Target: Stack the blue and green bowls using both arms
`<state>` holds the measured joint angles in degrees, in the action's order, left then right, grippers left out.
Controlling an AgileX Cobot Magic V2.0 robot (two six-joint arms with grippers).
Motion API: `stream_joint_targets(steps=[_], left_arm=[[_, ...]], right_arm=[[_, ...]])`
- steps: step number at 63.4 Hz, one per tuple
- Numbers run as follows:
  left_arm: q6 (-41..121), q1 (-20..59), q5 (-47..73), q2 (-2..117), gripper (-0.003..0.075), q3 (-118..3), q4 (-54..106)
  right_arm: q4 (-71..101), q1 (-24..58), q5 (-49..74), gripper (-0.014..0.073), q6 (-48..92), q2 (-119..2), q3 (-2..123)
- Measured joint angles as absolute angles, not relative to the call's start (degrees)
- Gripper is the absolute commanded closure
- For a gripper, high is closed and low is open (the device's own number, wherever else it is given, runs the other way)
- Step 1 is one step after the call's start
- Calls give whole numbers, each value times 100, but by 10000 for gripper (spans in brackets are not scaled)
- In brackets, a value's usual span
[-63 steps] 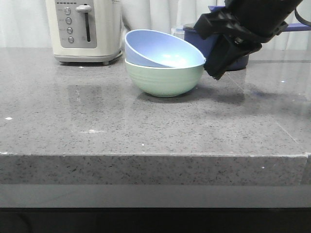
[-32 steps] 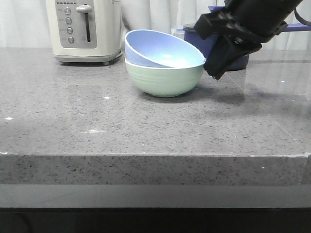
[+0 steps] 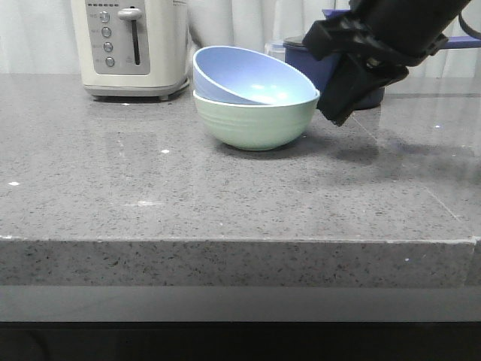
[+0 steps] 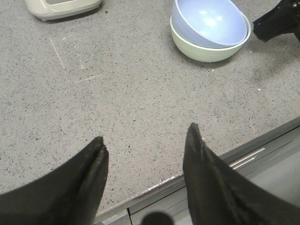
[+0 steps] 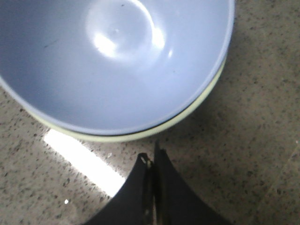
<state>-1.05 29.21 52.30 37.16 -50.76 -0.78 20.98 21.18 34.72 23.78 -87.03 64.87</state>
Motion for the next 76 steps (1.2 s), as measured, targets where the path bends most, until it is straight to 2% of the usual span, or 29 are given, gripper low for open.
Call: stream_joint_targets(steps=[20,36,55,76], left_arm=[[-105,2921,5186,3716,351,-5076,-88],[-105,2921,5136,3716,351,-5076,-88],[-105,2921,4936,3716,351,-5076,-100],[-105,2921,4924,3716,351,-5068,-100]], right_arm=[[1497,2118,4608,657,1753,-6974,6430],[816,2118,4859,657,431,-5287,5775],[720,2118,5087,657,0,-3569,4872],[419,2118,5368,657,-30,-3092,4650]])
